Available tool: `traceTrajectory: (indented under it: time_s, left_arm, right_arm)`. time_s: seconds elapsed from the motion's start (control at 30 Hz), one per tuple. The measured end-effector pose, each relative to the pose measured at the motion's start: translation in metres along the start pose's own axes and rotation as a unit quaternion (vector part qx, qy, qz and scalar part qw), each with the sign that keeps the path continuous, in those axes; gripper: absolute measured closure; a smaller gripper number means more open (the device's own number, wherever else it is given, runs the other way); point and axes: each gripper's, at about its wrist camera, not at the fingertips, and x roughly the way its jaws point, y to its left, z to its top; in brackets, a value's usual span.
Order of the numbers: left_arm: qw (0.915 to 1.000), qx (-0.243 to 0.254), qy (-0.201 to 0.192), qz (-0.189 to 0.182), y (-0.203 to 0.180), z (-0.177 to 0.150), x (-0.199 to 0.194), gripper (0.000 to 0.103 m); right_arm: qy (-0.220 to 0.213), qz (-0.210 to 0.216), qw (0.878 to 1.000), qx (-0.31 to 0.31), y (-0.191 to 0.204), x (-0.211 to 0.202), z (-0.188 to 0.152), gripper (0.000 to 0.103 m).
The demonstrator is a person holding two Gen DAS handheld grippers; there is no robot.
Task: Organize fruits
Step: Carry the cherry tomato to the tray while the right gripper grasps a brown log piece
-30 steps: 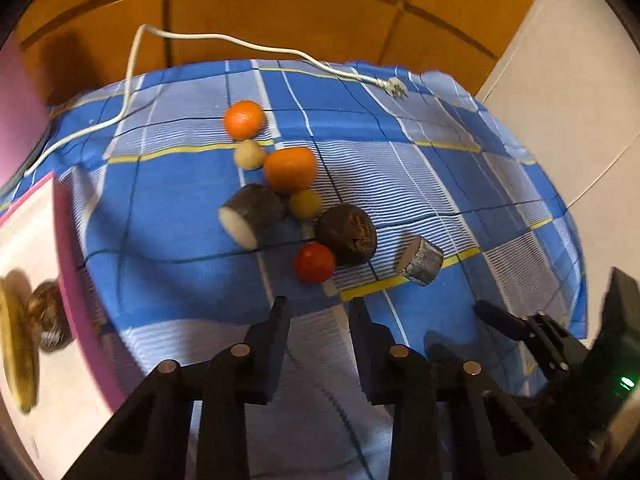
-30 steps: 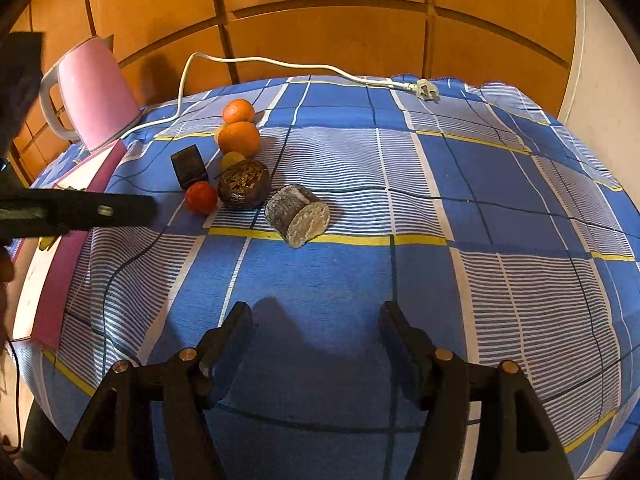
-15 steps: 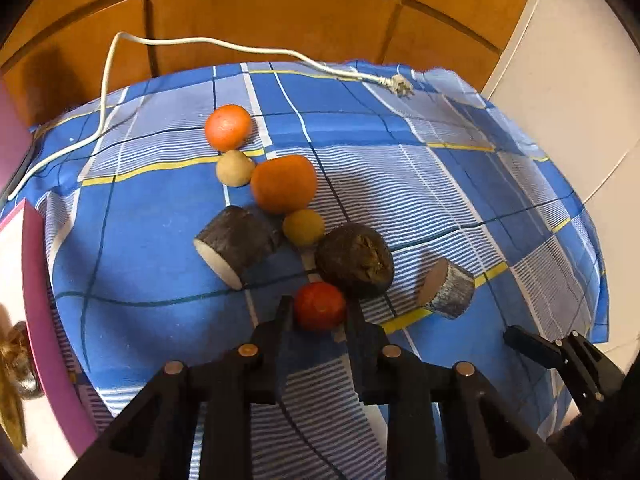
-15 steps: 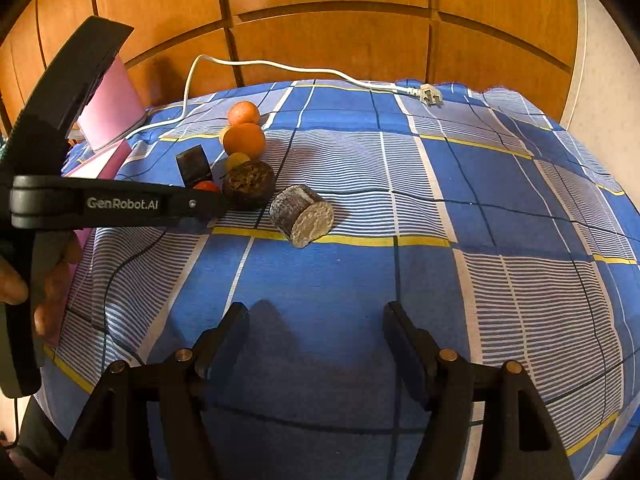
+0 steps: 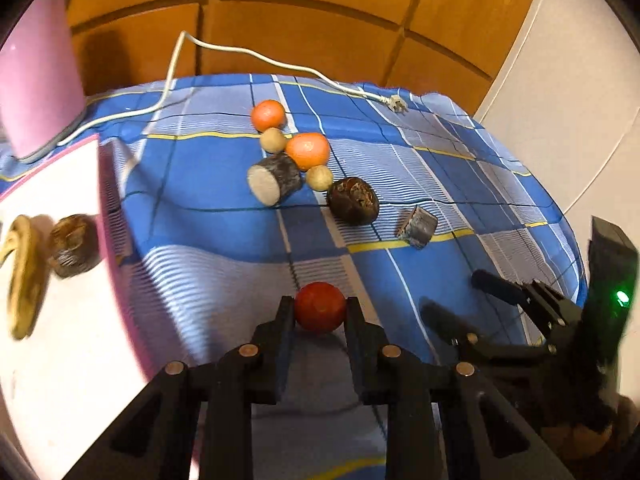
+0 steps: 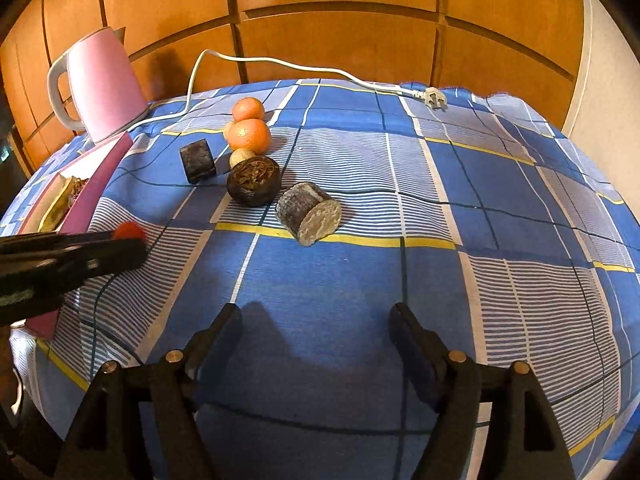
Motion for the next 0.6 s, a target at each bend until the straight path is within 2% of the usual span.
traceTrajectory:
  time_s: [0.23, 0.43, 0.47, 0.53, 0.6]
  left_arm:
    - [0.9998, -0.005, -0.019, -0.002, 0.006, -0.015, -0.029, 0.078]
    - [0.9989, -0.024, -0.04, -0.008, 0.019, -0.024, -0.051, 0.078]
    - [0.9986, -0.028, -0.043, -0.009, 0.022, -0.025, -0.054, 0.078]
    - [0.9981, -0.034, -0.05, -0.01, 0.027, -0.027, -0.061, 0.078]
    - [0.9977, -0.039, -0.056, -0.009, 0.031, -0.029, -0.065, 0.078]
  right_arm:
    - [-0.002, -0.005, 1.0, 0.002, 0.002, 0.001, -0.001, 0.024]
    - [0.019, -0.008, 1.0, -0.001, 0.003, 0.002, 0.005, 0.024]
    - [0.026, -0.01, 1.0, 0.001, 0.004, 0.002, 0.007, 0.026]
    - [0.03, -0.002, 1.0, 0.001, 0.005, -0.001, 0.011, 0.037]
    - [0.02, -0.005, 1.0, -0.011, 0.009, -0.008, 0.015, 0.037]
